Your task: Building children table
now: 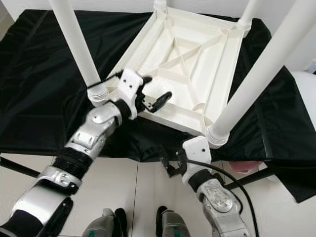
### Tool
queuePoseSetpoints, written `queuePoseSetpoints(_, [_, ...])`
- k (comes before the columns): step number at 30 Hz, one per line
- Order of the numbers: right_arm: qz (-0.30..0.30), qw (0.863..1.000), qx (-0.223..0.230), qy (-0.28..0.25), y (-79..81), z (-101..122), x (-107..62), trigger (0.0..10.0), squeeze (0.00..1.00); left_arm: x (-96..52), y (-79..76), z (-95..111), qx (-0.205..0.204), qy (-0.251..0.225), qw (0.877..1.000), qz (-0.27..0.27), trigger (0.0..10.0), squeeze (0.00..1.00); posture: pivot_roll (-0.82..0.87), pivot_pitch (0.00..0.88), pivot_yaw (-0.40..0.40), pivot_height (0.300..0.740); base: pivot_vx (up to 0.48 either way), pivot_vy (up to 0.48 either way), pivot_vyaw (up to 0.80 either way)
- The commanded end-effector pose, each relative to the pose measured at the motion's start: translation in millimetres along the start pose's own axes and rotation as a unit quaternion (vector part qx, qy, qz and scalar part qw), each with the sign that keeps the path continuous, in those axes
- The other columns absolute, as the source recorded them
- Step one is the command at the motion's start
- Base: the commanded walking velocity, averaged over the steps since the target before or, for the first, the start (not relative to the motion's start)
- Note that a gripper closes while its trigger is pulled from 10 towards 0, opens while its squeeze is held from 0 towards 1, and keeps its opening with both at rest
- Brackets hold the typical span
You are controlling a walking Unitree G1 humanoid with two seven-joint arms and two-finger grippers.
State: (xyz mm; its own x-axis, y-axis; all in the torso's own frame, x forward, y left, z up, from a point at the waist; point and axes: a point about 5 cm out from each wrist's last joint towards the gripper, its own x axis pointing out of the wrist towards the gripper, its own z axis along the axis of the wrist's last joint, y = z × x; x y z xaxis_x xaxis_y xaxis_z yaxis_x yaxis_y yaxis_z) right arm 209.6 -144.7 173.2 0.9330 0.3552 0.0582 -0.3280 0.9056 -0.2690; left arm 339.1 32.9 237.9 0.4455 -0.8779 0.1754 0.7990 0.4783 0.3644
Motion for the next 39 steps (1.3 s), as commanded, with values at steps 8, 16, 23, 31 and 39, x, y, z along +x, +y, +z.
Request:
queuePoseSetpoints(8, [-0.003,0.999,0.019,0.037,-1.4,-12,-24.1,10.0,0.0,-2.9,-14.8,0,0.128,0.093,0.971,-0.178,10.0,0.0,-0.13,0.157,0.019,0.74,0.0,0.0,0.0])
queuePoseSetpoints(16, [-0.12,0.988,0.062,0.075,-5.7,-34,-38.6,10.0,0.0,28.7,-13.0,-16,0.177,0.178,0.941,-0.228,10.0,0.0,-0.14,0.151,0.045,0.74,0.0,0.0,0.0])
queuePoseSetpoints(23, [-0.142,0.985,0.065,0.071,-8.8,-33,-39.9,10.0,0.0,34.2,-17.6,-27,0.185,0.222,0.92,-0.266,1.7,0.0,-0.15,0.161,0.069,0.74,0.0,0.0,0.0])
queuePoseSetpoints(31, [-0.155,0.983,0.069,0.071,-8.4,-34,-43.2,10.0,0.0,38.7,-21.1,-49,0.151,0.274,0.914,-0.258,0.0,0.0,-0.15,0.179,0.071,0.74,0.0,0.0,0.0])
queuePoseSetpoints(39, [-0.153,0.984,0.07,0.063,-8.3,-31,-39.8,10.0,0.0,37.8,-21.7,-53,0.17,0.291,0.903,-0.265,0.0,0.0,-0.15,0.186,0.07,0.74,0.0,0.0,0.0])
